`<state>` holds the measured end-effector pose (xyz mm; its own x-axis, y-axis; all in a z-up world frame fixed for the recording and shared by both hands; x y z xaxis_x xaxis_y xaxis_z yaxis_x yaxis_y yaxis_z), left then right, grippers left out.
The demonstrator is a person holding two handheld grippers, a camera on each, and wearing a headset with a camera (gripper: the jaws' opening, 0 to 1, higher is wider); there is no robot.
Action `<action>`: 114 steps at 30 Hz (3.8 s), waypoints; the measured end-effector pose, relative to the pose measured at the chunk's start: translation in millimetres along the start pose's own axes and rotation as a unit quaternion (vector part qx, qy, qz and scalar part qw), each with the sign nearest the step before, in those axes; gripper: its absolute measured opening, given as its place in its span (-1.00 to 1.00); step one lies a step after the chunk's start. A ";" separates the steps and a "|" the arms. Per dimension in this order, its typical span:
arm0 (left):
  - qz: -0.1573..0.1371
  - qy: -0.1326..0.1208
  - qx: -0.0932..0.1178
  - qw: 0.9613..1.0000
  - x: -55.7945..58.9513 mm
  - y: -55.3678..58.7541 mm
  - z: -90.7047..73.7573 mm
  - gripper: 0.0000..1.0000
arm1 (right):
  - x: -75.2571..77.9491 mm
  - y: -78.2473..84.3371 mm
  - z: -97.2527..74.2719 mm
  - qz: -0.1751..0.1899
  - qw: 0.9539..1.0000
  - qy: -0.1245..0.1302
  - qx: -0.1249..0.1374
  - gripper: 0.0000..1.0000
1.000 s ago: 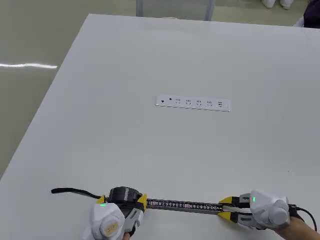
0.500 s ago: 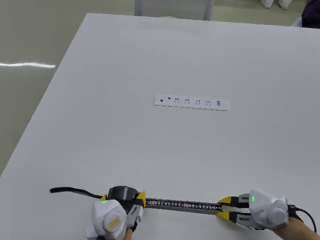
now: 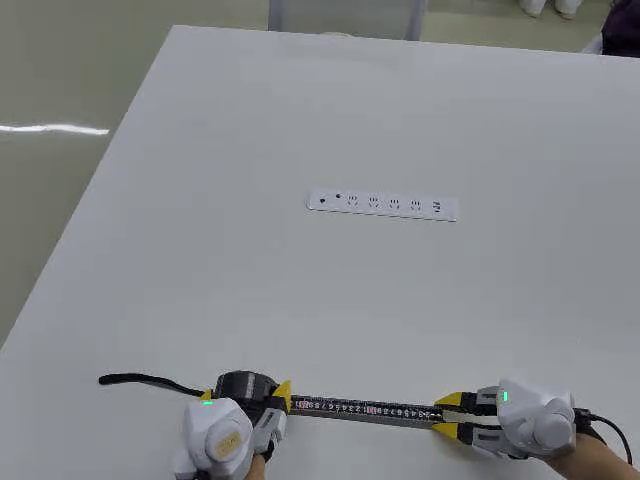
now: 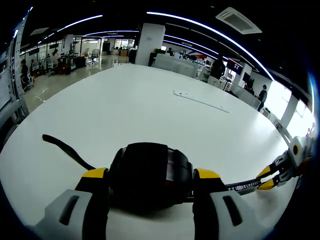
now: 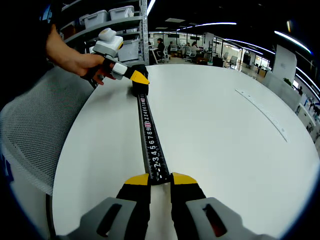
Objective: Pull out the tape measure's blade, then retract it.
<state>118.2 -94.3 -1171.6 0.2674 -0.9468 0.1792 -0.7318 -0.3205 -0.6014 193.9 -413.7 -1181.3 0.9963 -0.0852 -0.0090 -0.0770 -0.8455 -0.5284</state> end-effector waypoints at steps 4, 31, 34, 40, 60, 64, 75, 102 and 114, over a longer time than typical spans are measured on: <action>0.002 0.001 -0.002 1.000 0.0 -0.8 -0.7 0.30 | 0.2 0.3 0.0 0.000 1.000 0.000 0.000 -0.74; -0.002 0.011 -0.008 1.000 -2.0 -1.0 -0.6 0.28 | 1.1 -7.8 0.1 -0.009 1.000 -0.004 0.005 -0.74; -0.001 0.011 -0.008 1.000 -2.4 -0.7 0.0 0.28 | 1.3 -9.2 -0.2 -0.011 1.000 -0.003 0.006 -0.74; -0.002 0.014 -0.010 1.000 -2.8 -1.0 -0.1 0.27 | 1.8 -14.5 -1.5 -0.016 1.000 -0.003 0.008 -0.74; -0.004 0.020 -0.011 1.000 -3.3 -1.4 -2.0 0.27 | 1.0 -23.4 0.3 -0.023 1.000 -0.004 0.009 -0.74; -0.005 0.021 -0.012 1.000 -4.0 -0.8 -0.9 0.27 | 1.6 -25.1 0.4 -0.024 1.000 -0.004 0.010 -0.74; -0.011 0.024 -0.011 1.000 -4.2 -2.3 -2.8 0.27 | 2.8 -29.5 -0.3 -0.027 1.000 -0.002 0.010 -0.74; -0.025 0.034 -0.019 0.999 -6.1 -4.3 -3.4 0.26 | 5.5 -38.8 0.3 -0.035 0.999 0.001 0.013 -0.74; -0.027 0.038 -0.020 0.999 -6.6 -4.3 -4.3 0.25 | 5.5 -44.1 0.2 -0.039 0.999 0.000 0.015 -0.74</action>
<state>116.9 -86.8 -1166.8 0.2598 -0.9275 0.2690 -0.7433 -0.3698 -0.5575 202.8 -376.7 -1158.2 0.9992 -0.0202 0.0337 0.0018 -0.8333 -0.5527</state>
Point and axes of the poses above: the centre of the closed fingertips' face, and the gripper's own axes: z roughly forward along the fingers, x roughly to its right, y roughly out of its underside, the point moved 8 cm from there along -z, roughly backward along the fingers, and after that the axes turned 15 degrees about -x, right-handed, at the moved point
